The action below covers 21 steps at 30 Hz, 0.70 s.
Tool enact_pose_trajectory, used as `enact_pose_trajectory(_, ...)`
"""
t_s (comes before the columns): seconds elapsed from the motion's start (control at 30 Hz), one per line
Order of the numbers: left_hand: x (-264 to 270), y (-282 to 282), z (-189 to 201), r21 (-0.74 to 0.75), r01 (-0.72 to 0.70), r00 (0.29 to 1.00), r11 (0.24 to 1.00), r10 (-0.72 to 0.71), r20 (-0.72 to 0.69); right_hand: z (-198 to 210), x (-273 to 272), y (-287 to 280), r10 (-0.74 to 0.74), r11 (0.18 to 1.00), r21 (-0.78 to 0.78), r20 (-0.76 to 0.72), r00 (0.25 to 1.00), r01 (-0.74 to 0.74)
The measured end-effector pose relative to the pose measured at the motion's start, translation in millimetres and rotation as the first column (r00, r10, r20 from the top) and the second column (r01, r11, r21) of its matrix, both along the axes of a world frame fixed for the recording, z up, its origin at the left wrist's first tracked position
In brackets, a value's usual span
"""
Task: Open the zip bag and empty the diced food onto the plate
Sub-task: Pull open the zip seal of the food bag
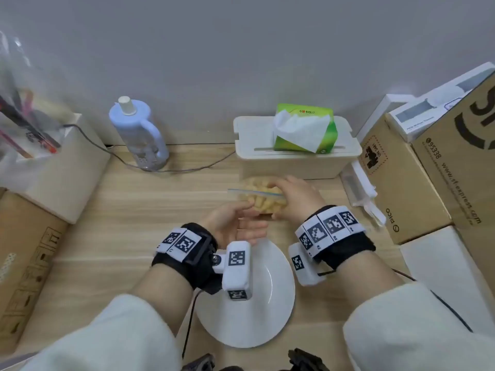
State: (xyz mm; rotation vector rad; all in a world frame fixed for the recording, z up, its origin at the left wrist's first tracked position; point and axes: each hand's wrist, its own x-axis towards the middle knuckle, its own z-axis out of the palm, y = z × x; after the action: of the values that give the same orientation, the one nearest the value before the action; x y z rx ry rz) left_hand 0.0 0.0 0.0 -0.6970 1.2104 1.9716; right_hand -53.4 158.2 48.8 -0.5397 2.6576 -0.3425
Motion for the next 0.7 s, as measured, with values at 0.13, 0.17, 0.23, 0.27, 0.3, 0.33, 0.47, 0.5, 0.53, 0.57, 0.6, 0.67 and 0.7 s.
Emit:
enact_pose_trajectory(0.13, -14, 11, -12, 0.049, -0.225, 0.974, 0.973, 0.223, 0.029, -18, -1, -2, -0.112, 0.993, -0.054, -0.080, 0.990, 0.108)
enact_pose_trajectory(0.17, -17, 14, -14, 0.039, -0.224, 0.974, 0.974, 0.223, 0.031, -21, -1, -3, -0.139, 0.988, -0.083, -0.077, 0.987, 0.133)
enact_pose_trajectory(0.23, -18, 19, -12, 0.015, -0.185, 0.982, 0.983, 0.184, 0.030, -24, 1, -2, -0.159, 0.981, -0.127, -0.066, 0.985, 0.149)
enact_pose_trajectory(0.27, -18, 21, -12, 0.004, -0.158, 0.987, 0.987, 0.157, 0.023, -23, 2, -2, -0.159, 0.978, -0.146, -0.076, 0.984, 0.147)
enact_pose_trajectory(0.3, -19, 22, -12, -0.023, -0.140, 0.990, 0.990, 0.141, 0.020, -25, 4, -2, -0.163, 0.975, -0.162, -0.078, 0.984, 0.149)
enact_pose_trajectory(0.33, -18, 24, -11, -0.039, -0.142, 0.990, 0.989, 0.143, 0.017, -26, 6, -1, -0.170, 0.970, -0.188, -0.079, 0.982, 0.153)
enact_pose_trajectory(0.47, -17, 25, -19, -0.112, -0.311, 0.950, 0.944, 0.303, -0.082, -31, 13, -1, -0.203, 0.924, -0.338, -0.029, 0.979, 0.182)
enact_pose_trajectory(0.5, -17, 25, -22, -0.133, -0.343, 0.938, 0.930, 0.330, -0.108, -32, 14, -2, -0.208, 0.916, -0.355, -0.023, 0.978, 0.186)
enact_pose_trajectory(0.53, -16, 25, -23, -0.139, -0.360, 0.930, 0.922, 0.344, -0.127, -32, 14, -3, -0.215, 0.909, -0.369, -0.019, 0.977, 0.193)
enact_pose_trajectory(0.57, -16, 26, -23, -0.154, -0.364, 0.928, 0.918, 0.344, -0.141, -32, 14, -4, -0.220, 0.904, -0.378, -0.012, 0.975, 0.200)
enact_pose_trajectory(0.6, -15, 26, -22, -0.180, -0.364, 0.928, 0.914, 0.340, -0.152, -32, 14, -4, -0.228, 0.900, -0.382, -0.006, 0.974, 0.208)
enact_pose_trajectory(0.67, -15, 27, -22, -0.235, -0.359, 0.929, 0.903, 0.321, -0.185, -33, 12, -4, -0.234, 0.901, -0.375, 0.004, 0.972, 0.219)
enact_pose_trajectory(0.7, -15, 27, -22, -0.259, -0.352, 0.930, 0.900, 0.304, -0.207, -34, 11, -4, -0.235, 0.903, -0.370, 0.004, 0.972, 0.220)
